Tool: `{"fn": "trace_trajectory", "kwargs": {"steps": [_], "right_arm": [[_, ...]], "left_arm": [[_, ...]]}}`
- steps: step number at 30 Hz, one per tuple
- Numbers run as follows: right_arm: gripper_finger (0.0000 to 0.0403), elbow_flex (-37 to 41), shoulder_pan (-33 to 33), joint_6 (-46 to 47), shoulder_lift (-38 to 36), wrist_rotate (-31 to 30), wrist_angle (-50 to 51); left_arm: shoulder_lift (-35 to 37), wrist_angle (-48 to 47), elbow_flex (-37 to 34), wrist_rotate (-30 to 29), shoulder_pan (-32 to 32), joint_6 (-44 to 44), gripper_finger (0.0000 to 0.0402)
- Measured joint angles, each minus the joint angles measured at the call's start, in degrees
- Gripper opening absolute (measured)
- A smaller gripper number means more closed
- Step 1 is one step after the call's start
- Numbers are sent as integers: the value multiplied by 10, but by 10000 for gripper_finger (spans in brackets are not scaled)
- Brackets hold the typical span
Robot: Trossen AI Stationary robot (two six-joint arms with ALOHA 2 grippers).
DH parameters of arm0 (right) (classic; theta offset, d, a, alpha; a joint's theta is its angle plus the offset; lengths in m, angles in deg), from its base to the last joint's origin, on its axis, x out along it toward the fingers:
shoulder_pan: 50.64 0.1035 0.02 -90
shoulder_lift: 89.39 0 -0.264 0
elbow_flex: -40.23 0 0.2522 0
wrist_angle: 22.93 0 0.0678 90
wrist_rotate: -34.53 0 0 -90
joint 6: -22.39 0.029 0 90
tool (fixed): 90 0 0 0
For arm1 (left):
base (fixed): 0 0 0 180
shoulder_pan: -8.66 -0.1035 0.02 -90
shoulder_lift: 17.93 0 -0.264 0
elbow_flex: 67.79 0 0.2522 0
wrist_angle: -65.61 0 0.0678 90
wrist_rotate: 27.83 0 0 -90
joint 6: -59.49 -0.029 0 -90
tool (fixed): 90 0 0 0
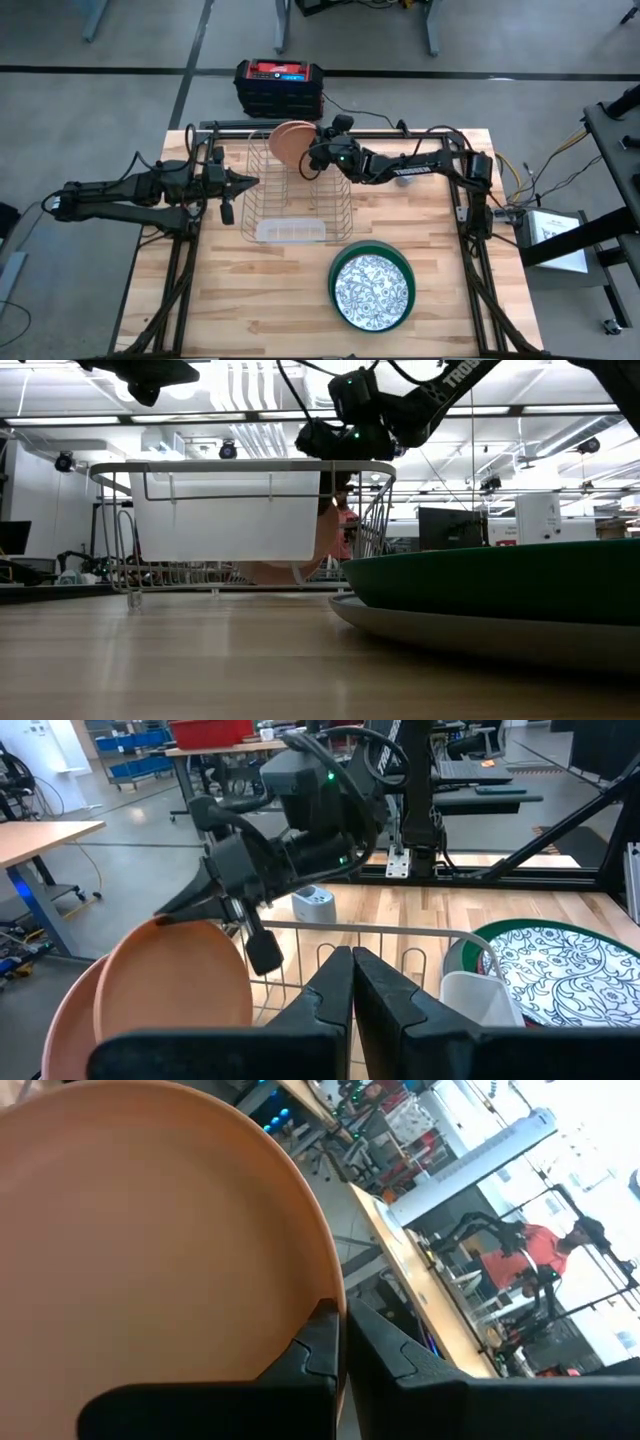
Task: Sort dishes
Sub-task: Put the light orange plate in the dish rack
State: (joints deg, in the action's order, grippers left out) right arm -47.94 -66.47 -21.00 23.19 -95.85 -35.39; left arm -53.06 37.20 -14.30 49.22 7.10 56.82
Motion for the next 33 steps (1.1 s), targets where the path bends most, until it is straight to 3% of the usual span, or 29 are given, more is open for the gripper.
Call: {"fn": "trace_trajectory", "kwargs": {"steps": [20, 33], "right_arm": [[3, 0, 3, 28, -1, 44, 8], [76, -1, 6, 39, -1, 64, 42]], "left_arm": [[-1, 0, 0, 0, 0, 0, 0], [-1, 0, 0, 0, 0, 0, 0]]}}
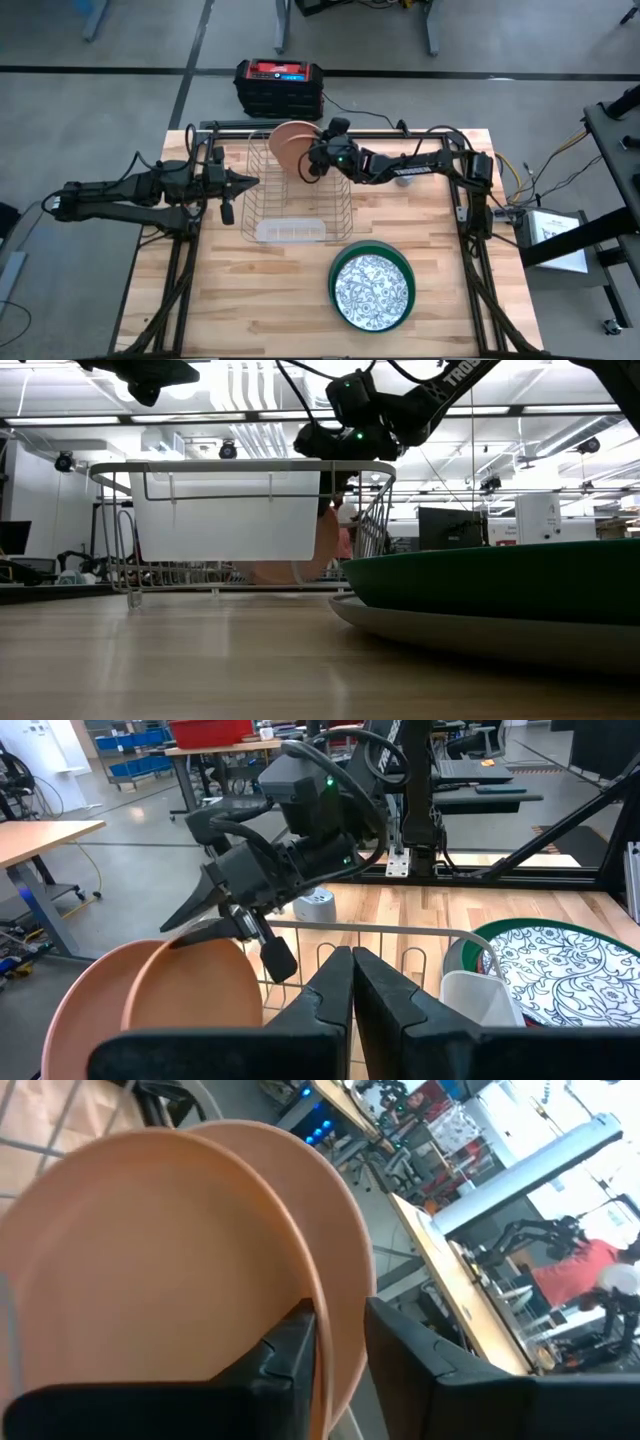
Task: Sort dishes
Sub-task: Put the light orange plate in the dish rack, then put the white patterned plate in the dish rack
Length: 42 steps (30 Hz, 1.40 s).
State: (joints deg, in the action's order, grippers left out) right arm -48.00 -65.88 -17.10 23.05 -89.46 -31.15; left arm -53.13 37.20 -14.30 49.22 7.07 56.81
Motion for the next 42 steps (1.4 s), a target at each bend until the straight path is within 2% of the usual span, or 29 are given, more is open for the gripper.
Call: {"fn": "trace_trajectory", "kwargs": {"steps": [17, 24, 36, 42], "right_arm": [[201, -97, 3, 34, 0, 12, 143], [231, -123, 3, 59, 0, 31, 188], [278, -148, 3, 61, -1, 30, 202], [285, -171, 3, 60, -3, 13, 228]], "left_arm": [[0, 0, 0, 0, 0, 0, 0], [0, 0, 0, 0, 0, 0, 0], [0, 0, 0, 0, 0, 0, 0], [0, 0, 0, 0, 0, 0, 0]]}}
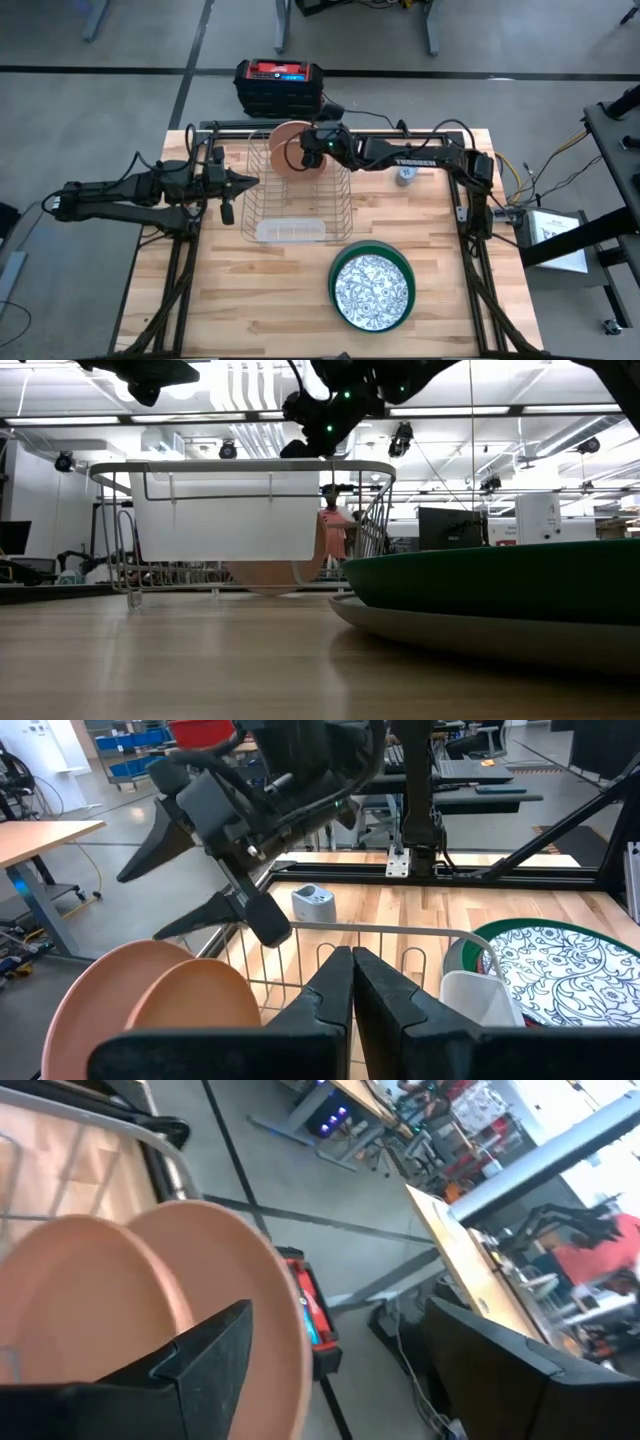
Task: Sort dishes
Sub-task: Put the white patterned plate in the dish rack
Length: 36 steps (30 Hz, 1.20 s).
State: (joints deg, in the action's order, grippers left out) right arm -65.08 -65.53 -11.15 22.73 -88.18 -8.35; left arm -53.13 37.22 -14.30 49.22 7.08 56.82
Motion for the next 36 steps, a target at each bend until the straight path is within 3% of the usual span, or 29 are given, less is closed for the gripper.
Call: {"fn": "trace_trajectory", "kwargs": {"steps": [5, 10, 15, 21, 28, 31, 36], "right_arm": [[275, -32, 6, 18, -30, -19, 81], [261, -57, 22, 94, -81, -15, 234], [241, -49, 39, 211, -149, 57, 362], [215, 2, 78, 330, -216, 142, 473], [204, 112, 158, 411, -296, 192, 505], [204, 167, 199, 451, -331, 207, 498], [204, 266, 264, 551, -374, 207, 465]], "left_arm": [[0, 0, 0, 0, 0, 2, 0], [-3, -1, 0, 5, 0, 2, 0], [-8, 0, 0, 6, 0, 2, 0], [-18, 21, 0, 19, 0, 2, 0], [-32, 35, 0, 24, 0, 2, 0], [-37, 43, 0, 71, 0, 2, 0], [-61, 93, 0, 203, 3, -24, 0]]}}
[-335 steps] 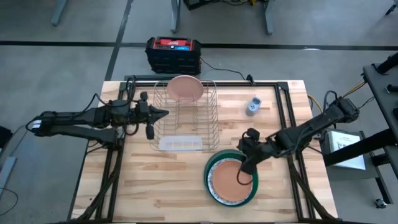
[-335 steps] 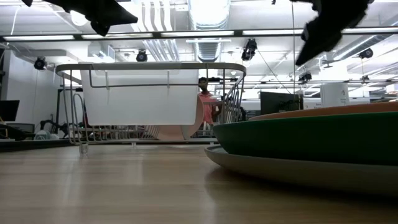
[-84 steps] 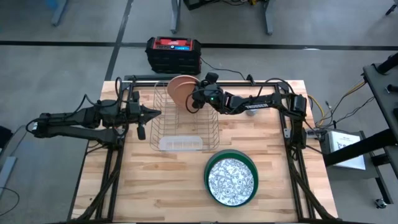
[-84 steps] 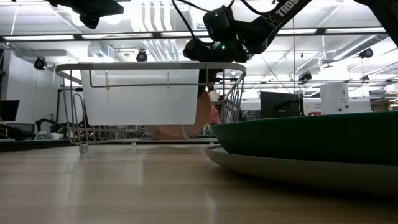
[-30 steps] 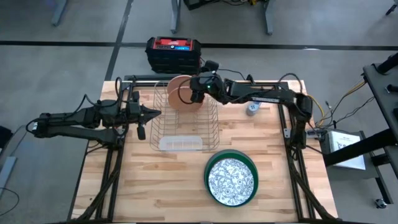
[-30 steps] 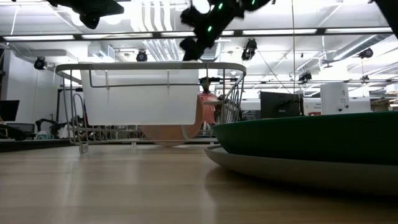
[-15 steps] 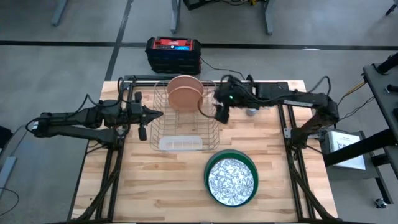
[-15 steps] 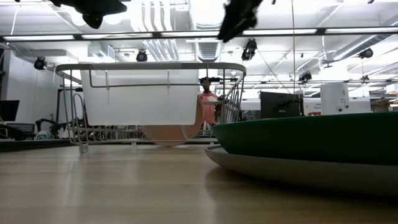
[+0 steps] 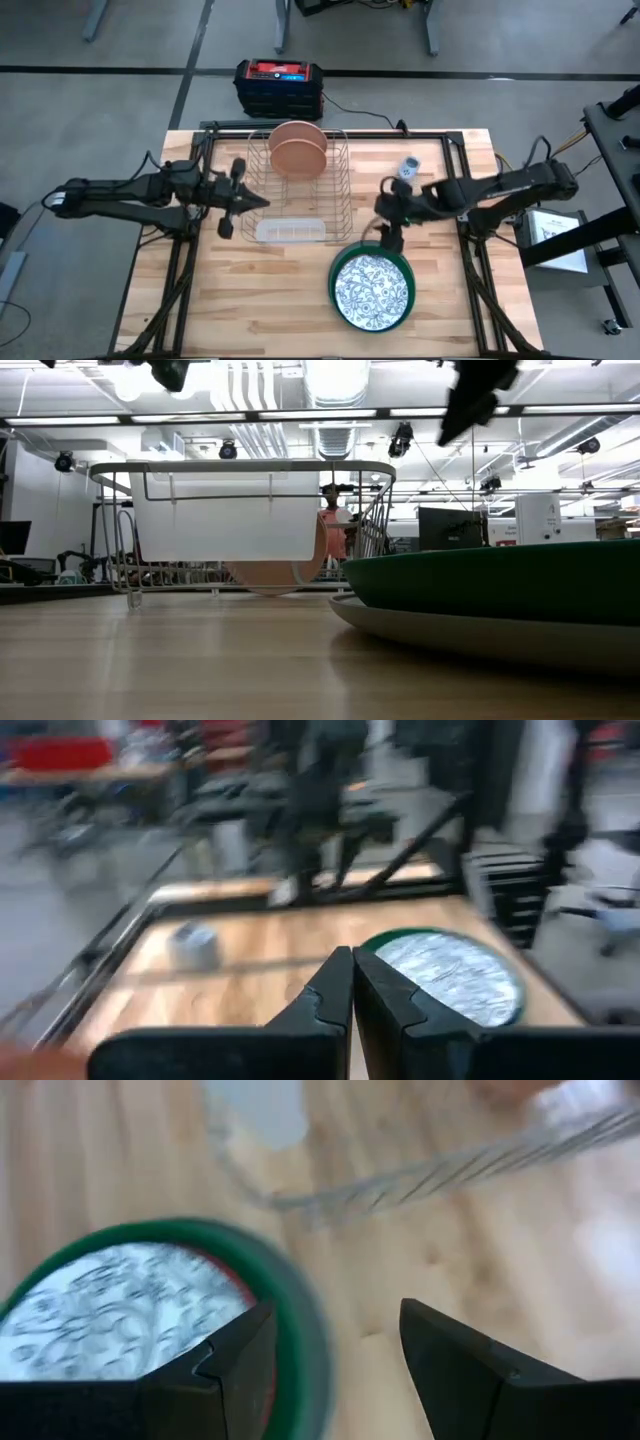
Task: Sort dishes
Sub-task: Put the white patterned plate in the dish rack
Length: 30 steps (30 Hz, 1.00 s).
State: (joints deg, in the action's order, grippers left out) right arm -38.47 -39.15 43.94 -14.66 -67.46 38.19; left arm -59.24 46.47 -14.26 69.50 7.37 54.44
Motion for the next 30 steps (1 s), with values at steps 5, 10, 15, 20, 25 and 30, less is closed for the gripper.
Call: {"fn": "trace_trajectory", "kwargs": {"steps": [5, 10, 15, 20, 25, 30], "right_arm": [[204, 84, 66, 102, -28, -1, -41], [204, 130, 122, 209, -42, -16, -46], [204, 149, 162, 281, -43, -16, -47], [204, 156, 190, 322, -43, -22, -46], [204, 156, 214, 356, -42, -32, -46], [204, 158, 226, 414, -42, -32, -45]], "left_arm": [[-47, 42, 0, -22, 38, -49, 0], [-109, 70, 26, -77, 103, -107, 0], [-200, 22, 90, -155, 165, -132, 0], [-288, 4, 125, -165, 215, -131, 0], [-338, -6, 147, -267, 264, -80, 0], [-384, -19, 157, -318, 298, -32, 0]]}}
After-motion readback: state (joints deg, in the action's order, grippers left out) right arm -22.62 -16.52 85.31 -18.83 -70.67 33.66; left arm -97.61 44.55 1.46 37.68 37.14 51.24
